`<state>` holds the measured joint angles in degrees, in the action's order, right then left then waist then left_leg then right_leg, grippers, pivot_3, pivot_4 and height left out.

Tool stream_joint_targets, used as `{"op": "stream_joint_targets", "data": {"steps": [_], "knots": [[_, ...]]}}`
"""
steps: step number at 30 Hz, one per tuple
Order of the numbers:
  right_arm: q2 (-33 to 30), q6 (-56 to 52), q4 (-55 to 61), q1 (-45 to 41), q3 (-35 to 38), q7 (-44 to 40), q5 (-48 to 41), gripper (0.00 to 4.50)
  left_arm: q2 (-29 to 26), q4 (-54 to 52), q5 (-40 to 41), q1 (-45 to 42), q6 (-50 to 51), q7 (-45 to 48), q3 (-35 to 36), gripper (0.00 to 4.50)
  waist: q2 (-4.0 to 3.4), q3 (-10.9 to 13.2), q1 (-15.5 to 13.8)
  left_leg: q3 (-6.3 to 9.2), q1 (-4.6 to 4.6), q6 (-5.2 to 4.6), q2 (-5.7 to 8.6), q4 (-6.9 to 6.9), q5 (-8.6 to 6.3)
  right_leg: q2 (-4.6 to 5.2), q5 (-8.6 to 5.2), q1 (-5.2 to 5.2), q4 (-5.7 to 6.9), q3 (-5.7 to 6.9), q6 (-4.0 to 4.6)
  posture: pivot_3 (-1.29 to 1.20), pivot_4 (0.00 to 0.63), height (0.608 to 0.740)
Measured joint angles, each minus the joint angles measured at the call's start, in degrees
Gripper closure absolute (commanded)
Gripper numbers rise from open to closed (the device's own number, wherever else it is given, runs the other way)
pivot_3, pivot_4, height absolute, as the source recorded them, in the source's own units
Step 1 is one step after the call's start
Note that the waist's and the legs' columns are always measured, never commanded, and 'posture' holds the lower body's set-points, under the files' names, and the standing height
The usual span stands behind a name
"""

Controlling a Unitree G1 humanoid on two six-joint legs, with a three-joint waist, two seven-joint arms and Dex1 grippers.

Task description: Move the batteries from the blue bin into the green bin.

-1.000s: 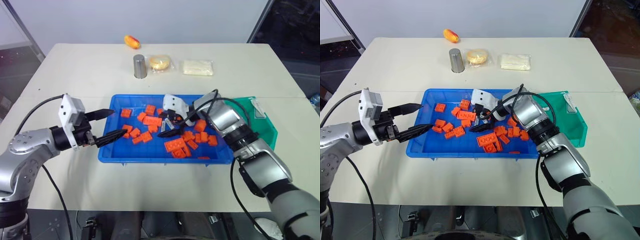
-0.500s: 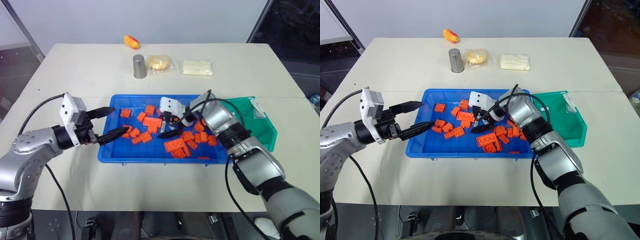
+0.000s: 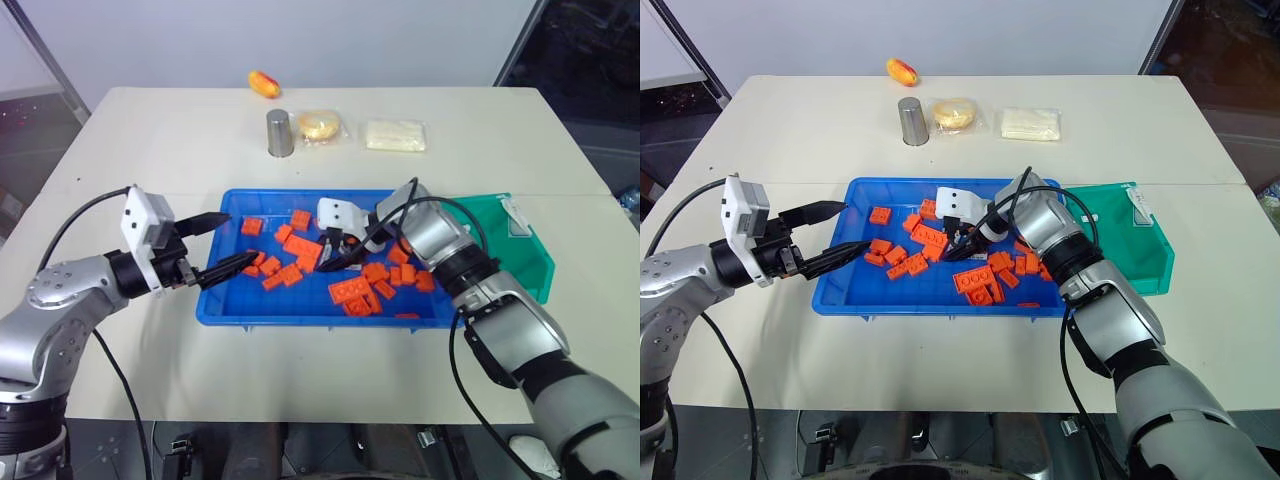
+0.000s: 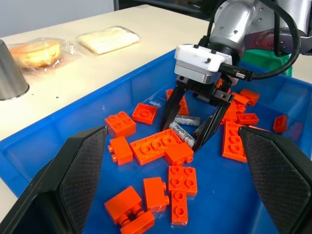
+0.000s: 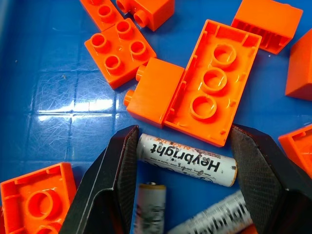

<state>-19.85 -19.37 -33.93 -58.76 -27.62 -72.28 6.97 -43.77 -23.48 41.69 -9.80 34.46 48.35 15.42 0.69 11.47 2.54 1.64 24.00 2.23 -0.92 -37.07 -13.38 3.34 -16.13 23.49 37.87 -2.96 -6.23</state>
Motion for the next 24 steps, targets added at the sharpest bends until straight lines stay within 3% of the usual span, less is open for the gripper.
{"op": "stream_joint_targets", "data": {"steps": [7, 12, 19, 24], "knots": [[-0.34, -0.39, 0.0, -0.61, 0.74, 0.81, 0.19, 2.27, 0.05, 0.02, 0.0, -0.04, -0.05, 0.0, -0.06, 0.0, 0.0, 0.0, 0.0, 0.0, 0.0, 0.0, 0.0, 0.0, 0.0, 0.0, 0.0, 0.01, 0.0, 0.0, 0.0, 0.0, 0.15, 0.74], [-5.75, -3.68, 3.6, -5.46, 5.92, -0.28, -1.76, 2.27, 0.01, 0.22, 0.26, -0.63, 0.0, 1.05, -0.09, 0.0, -0.01, 0.01, -0.16, 0.0, 0.03, 0.01, 0.02, 0.01, 0.0, 0.03, 0.0, 0.02, -0.01, 0.01, 0.0, 0.0, 0.15, 0.74], [-20.17, -12.82, 16.85, -6.61, 14.19, -2.57, -6.09, 2.27, -0.51, 3.03, 1.47, -8.79, 0.11, 5.68, -3.25, 0.0, -0.01, 0.01, -0.64, 0.01, 0.06, 0.01, 0.07, 0.0, 0.0, 0.07, 0.0, -0.02, -0.1, 0.04, 0.0, 0.0, 0.15, 0.74], [-34.18, -17.48, 24.48, 0.23, 18.89, -3.52, -6.3, 2.27, -0.03, 6.55, 1.2, -13.41, 0.1, 9.42, -7.6, 0.0, -0.01, 0.01, -1.11, -0.07, 0.06, -0.01, 0.04, 0.04, 0.0, 0.05, 0.0, -0.03, -0.24, 0.02, 0.0, 0.0, 0.15, 0.74]]}}
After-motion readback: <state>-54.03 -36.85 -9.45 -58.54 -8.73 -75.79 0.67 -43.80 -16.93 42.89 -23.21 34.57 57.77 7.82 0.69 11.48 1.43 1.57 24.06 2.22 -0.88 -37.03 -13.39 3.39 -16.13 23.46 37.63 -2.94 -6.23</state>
